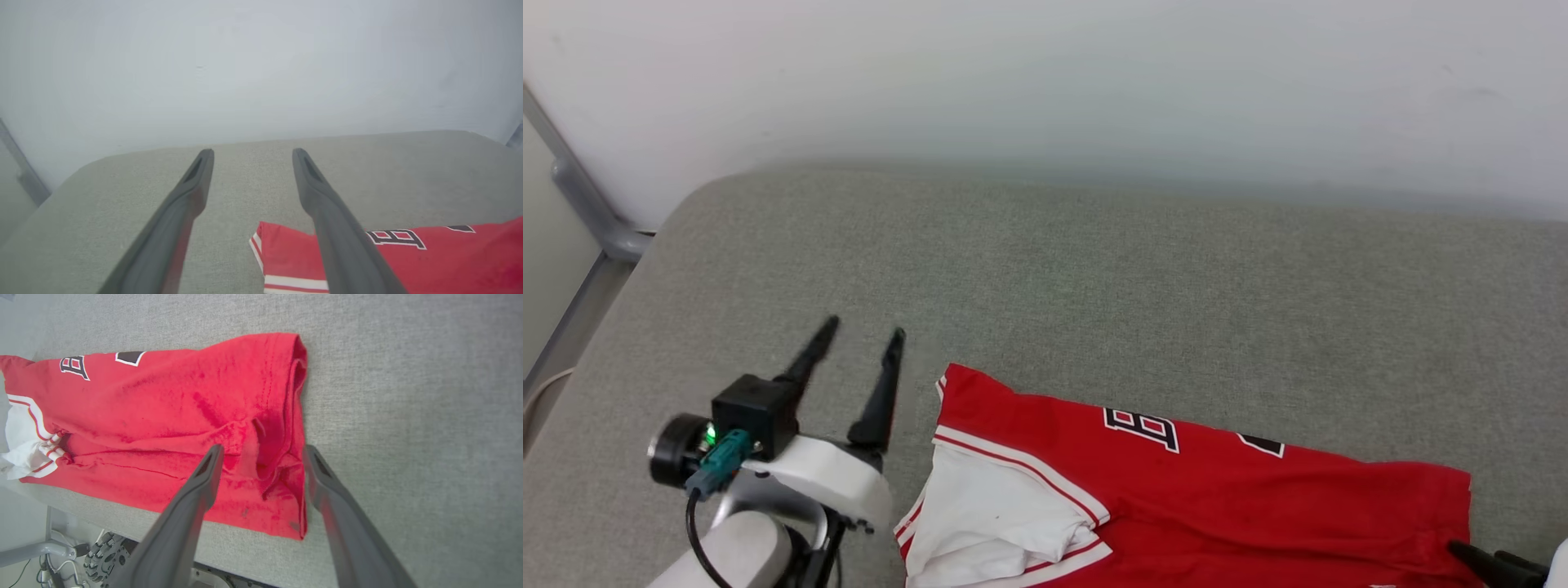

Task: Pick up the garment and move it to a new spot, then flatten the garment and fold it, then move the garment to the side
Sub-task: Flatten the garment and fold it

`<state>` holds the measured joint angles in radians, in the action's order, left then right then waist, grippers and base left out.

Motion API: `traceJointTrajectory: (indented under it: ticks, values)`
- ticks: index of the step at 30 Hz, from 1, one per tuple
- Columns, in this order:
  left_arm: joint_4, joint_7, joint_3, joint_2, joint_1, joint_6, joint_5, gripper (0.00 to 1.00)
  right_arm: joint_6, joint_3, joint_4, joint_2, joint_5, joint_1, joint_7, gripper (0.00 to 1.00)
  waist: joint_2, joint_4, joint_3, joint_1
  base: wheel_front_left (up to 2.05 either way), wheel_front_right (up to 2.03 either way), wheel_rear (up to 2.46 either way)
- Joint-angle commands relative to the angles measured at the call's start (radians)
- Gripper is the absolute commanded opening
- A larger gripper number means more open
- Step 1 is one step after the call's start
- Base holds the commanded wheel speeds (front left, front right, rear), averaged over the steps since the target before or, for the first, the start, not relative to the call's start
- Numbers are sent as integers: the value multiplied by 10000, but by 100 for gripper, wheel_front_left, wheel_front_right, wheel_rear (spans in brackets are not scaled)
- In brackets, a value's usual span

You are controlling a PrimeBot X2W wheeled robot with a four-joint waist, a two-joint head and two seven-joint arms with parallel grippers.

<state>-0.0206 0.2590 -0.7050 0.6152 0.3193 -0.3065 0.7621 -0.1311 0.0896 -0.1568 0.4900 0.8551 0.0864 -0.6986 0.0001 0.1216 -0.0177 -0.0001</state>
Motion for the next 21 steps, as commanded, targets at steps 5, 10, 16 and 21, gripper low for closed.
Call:
traceJointTrajectory:
  ticks: [5,10,16,21]
  values:
    - [1174,66,2268,-1039,-1090,-91,-3388,100,9,1657,-200,-1266,-599,-600,-1101,100,-1,207,-509,1,0,0,0]
    - [1262,59,3188,-1725,-1744,537,-4375,100,9,2434,-613,-1816,-1249,-974,-1834,100,-1,403,-799,1,0,0,0]
    - [1174,59,4116,-2397,-1950,1375,-5065,100,9,2751,-951,-2476,-1656,-1167,-2655,100,-1,580,-1043,1,0,0,0]
    - [984,60,4870,-3022,-2047,2230,-5621,100,9,2649,-1209,-3071,-1873,-1225,-2996,100,-1,655,-1195,1,0,0,0]
